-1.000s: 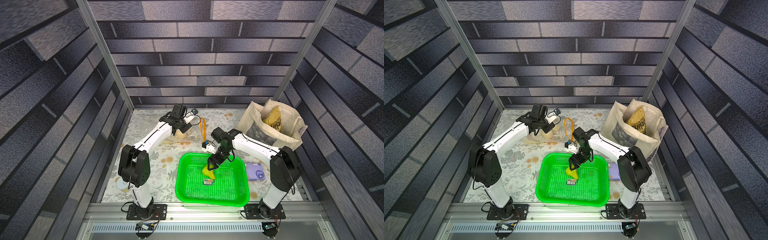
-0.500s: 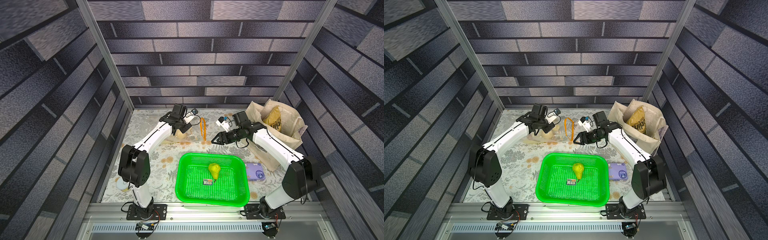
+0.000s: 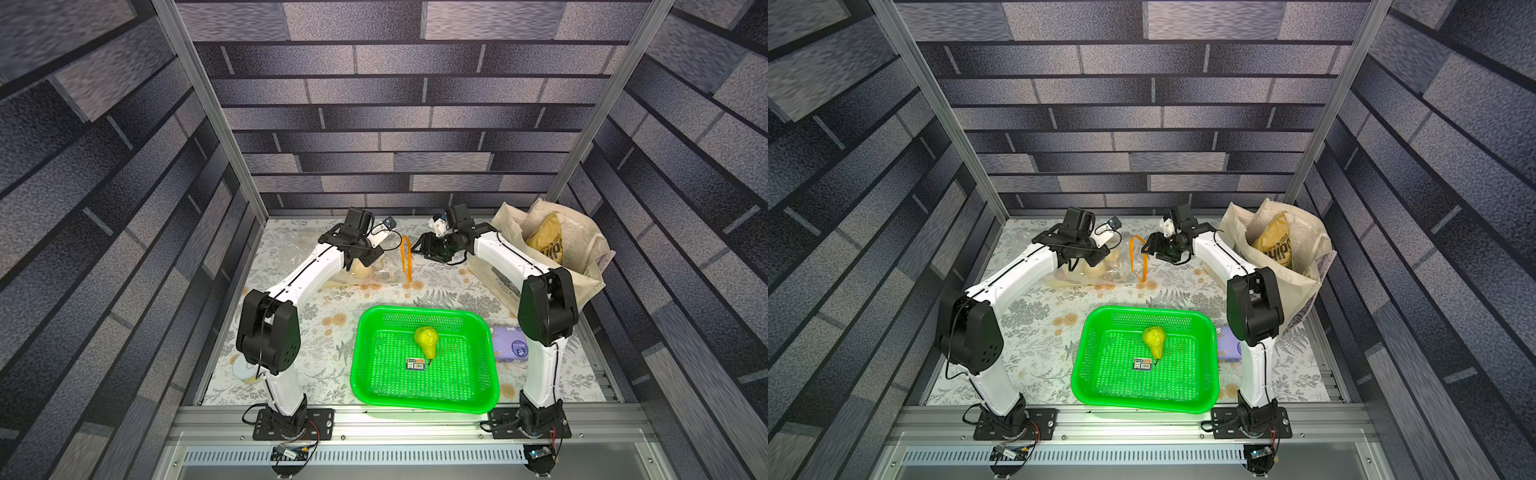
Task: Open the zip-top bag and take out the pear
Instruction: Pick up the pear from the zipper food storage bag.
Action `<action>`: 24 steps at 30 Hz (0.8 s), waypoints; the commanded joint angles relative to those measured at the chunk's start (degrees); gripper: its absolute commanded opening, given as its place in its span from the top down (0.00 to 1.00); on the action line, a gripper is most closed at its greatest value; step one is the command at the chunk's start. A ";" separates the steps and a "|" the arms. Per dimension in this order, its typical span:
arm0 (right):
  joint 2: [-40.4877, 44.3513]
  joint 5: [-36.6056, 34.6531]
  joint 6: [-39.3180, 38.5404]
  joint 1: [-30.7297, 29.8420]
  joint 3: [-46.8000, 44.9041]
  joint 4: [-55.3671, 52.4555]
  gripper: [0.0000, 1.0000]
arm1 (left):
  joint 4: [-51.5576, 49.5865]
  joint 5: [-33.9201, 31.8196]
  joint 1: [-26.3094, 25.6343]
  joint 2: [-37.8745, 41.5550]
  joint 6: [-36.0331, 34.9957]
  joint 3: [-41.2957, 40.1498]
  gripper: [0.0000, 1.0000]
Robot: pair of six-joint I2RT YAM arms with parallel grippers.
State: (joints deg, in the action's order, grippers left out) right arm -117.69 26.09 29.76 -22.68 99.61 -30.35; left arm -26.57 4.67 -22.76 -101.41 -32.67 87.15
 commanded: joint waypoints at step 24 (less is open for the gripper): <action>-5.78 8.03 28.80 -5.63 -8.02 24.81 0.31 | -0.59 2.96 -0.17 0.05 2.84 3.10 1.00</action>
State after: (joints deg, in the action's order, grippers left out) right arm -125.27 32.75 55.29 -27.92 92.62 -9.89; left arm -26.55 6.20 -22.79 -101.41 -31.00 88.31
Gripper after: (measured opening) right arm 0.691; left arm 0.037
